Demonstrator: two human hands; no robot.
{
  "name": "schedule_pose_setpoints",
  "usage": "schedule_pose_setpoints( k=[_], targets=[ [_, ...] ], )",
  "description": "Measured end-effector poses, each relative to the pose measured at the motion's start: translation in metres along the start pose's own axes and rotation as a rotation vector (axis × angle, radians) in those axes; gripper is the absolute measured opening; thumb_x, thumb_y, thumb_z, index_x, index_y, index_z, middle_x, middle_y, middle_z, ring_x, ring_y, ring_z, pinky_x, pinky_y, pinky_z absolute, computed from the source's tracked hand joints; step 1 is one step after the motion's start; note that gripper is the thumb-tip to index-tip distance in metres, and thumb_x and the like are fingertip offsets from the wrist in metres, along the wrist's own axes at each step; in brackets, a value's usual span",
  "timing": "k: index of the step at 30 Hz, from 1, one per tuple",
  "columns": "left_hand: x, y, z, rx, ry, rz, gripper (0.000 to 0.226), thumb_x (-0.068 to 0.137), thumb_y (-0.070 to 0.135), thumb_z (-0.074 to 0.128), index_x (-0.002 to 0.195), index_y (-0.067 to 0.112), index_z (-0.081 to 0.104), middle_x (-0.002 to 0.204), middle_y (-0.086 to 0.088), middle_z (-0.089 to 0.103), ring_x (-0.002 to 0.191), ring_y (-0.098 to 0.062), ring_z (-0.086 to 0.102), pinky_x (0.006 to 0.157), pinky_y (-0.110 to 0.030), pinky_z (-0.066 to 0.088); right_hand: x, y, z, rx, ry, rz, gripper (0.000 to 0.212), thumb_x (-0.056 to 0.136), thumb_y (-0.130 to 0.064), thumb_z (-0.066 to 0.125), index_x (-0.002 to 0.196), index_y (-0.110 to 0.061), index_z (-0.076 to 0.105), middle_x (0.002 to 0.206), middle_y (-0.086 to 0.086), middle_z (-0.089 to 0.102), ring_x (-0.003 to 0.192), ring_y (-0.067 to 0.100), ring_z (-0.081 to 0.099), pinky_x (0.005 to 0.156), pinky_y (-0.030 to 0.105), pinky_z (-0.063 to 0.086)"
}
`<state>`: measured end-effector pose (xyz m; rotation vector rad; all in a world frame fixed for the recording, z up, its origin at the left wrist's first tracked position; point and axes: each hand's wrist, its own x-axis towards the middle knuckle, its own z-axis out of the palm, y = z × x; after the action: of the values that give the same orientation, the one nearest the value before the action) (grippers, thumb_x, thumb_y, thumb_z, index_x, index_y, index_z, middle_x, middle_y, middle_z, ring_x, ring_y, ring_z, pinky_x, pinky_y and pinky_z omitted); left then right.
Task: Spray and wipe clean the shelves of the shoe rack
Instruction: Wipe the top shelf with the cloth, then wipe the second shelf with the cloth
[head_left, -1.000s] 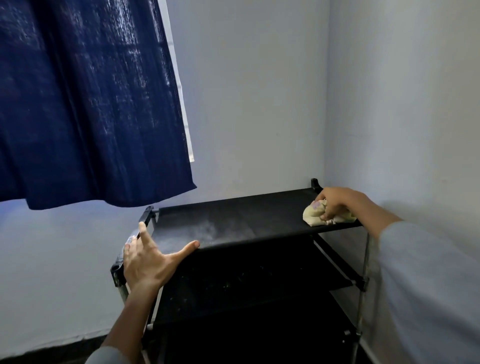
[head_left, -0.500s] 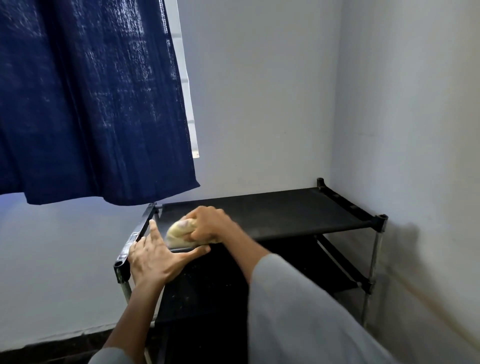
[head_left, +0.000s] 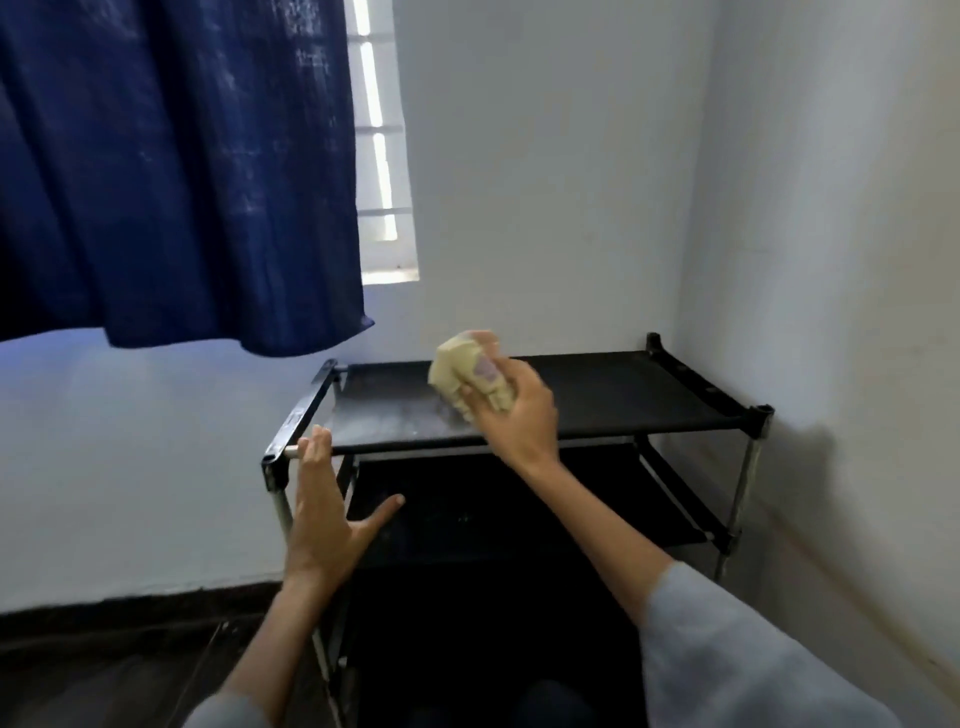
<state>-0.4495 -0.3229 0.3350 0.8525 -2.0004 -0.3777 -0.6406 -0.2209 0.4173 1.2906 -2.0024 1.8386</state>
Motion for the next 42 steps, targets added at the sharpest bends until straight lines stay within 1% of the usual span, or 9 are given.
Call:
schedule_pose_setpoints(
  k=[4, 7, 12, 16, 21, 26, 31, 37, 42],
  targets=[
    [-0.057, -0.014, 0.028, -0.084, -0.133, -0.232, 0.102, 0.078, 0.030, 0.074, 0.151, 0.016, 0.004, 0.159, 0.001, 0.006, 0.145, -0.011, 0.007, 0.113, -0.026, 0.014, -0.046, 0.037, -0.026, -0.151, 0.192, -0.197, 0.064, 0.078, -0.024, 0.077, 0.137, -0.028, 0.053, 0.121, -0.001, 0.059, 0.098, 0.021, 0.061, 0.080, 0.029, 0.048],
    [-0.067, -0.021, 0.040, -0.153, -0.299, -0.361, 0.098, 0.077, 0.023, 0.077, 0.149, 0.005, 0.013, 0.154, -0.012, 0.021, 0.143, -0.022, 0.021, 0.117, -0.038, 0.022, -0.079, 0.070, -0.037, -0.280, 0.240, -0.367, 0.058, 0.080, -0.019, 0.073, 0.135, -0.018, 0.055, 0.125, 0.003, 0.060, 0.093, 0.023, 0.060, 0.081, 0.022, 0.042],
    [-0.055, -0.025, 0.043, -0.121, -0.169, -0.547, 0.085, 0.076, 0.018, 0.078, 0.142, 0.001, 0.027, 0.140, -0.016, 0.043, 0.129, -0.030, 0.042, 0.105, -0.037, 0.037, -0.113, 0.107, -0.035, -0.403, -0.003, -0.418, 0.049, 0.087, -0.036, 0.056, 0.136, -0.032, 0.052, 0.124, -0.002, 0.060, 0.089, 0.020, 0.057, 0.073, 0.022, 0.042],
    [-0.045, -0.041, 0.045, -0.095, -0.113, -0.637, 0.081, 0.074, 0.021, 0.079, 0.139, 0.004, 0.033, 0.131, -0.016, 0.050, 0.116, -0.033, 0.053, 0.095, -0.042, 0.046, -0.107, 0.111, -0.006, -0.403, -0.153, -0.359, 0.048, 0.084, -0.033, 0.067, 0.131, -0.033, 0.058, 0.124, 0.000, 0.062, 0.091, 0.025, 0.059, 0.068, 0.028, 0.048],
    [-0.027, -0.056, 0.051, -0.134, -0.125, -0.648, 0.069, 0.063, 0.018, 0.086, 0.121, 0.007, 0.048, 0.109, -0.006, 0.061, 0.102, -0.026, 0.061, 0.086, -0.036, 0.050, -0.083, 0.099, 0.053, -0.479, -0.380, -0.250, 0.050, 0.083, -0.033, 0.069, 0.131, -0.034, 0.056, 0.130, -0.003, 0.058, 0.096, 0.029, 0.057, 0.070, 0.035, 0.051],
    [-0.021, -0.069, 0.057, -0.107, -0.199, -0.585, 0.069, 0.059, 0.015, 0.088, 0.117, 0.009, 0.049, 0.099, 0.004, 0.052, 0.093, -0.013, 0.051, 0.076, -0.023, 0.038, -0.064, 0.089, 0.114, -0.565, -0.705, -0.175, 0.060, 0.081, -0.045, 0.065, 0.136, -0.044, 0.042, 0.132, -0.007, 0.053, 0.107, 0.032, 0.052, 0.084, 0.040, 0.048],
    [-0.015, -0.078, 0.053, -0.139, -0.300, -0.584, 0.061, 0.062, 0.010, 0.086, 0.112, 0.008, 0.050, 0.103, -0.005, 0.058, 0.096, -0.020, 0.057, 0.080, -0.032, 0.048, -0.055, 0.092, 0.154, -0.616, -0.986, -0.086, 0.058, 0.077, -0.053, 0.064, 0.132, -0.049, 0.045, 0.128, -0.004, 0.055, 0.116, 0.034, 0.048, 0.095, 0.042, 0.042],
    [-0.009, -0.078, 0.052, -0.034, -0.392, -0.600, 0.054, 0.065, 0.018, 0.085, 0.102, 0.009, 0.045, 0.102, -0.005, 0.055, 0.095, -0.020, 0.053, 0.075, -0.029, 0.041, -0.050, 0.096, 0.170, -0.607, -0.934, -0.103, 0.050, 0.076, -0.045, 0.069, 0.123, -0.050, 0.055, 0.120, -0.006, 0.061, 0.108, 0.027, 0.058, 0.087, 0.035, 0.048],
    [-0.011, -0.076, 0.048, -0.059, -0.371, -0.607, 0.061, 0.064, 0.020, 0.085, 0.112, 0.009, 0.048, 0.110, -0.006, 0.057, 0.104, -0.021, 0.053, 0.091, -0.038, 0.047, -0.039, 0.094, 0.195, -0.741, -0.818, -0.068, 0.050, 0.084, -0.042, 0.067, 0.131, -0.038, 0.052, 0.127, 0.001, 0.054, 0.112, 0.030, 0.051, 0.081, 0.033, 0.041]
  ],
)
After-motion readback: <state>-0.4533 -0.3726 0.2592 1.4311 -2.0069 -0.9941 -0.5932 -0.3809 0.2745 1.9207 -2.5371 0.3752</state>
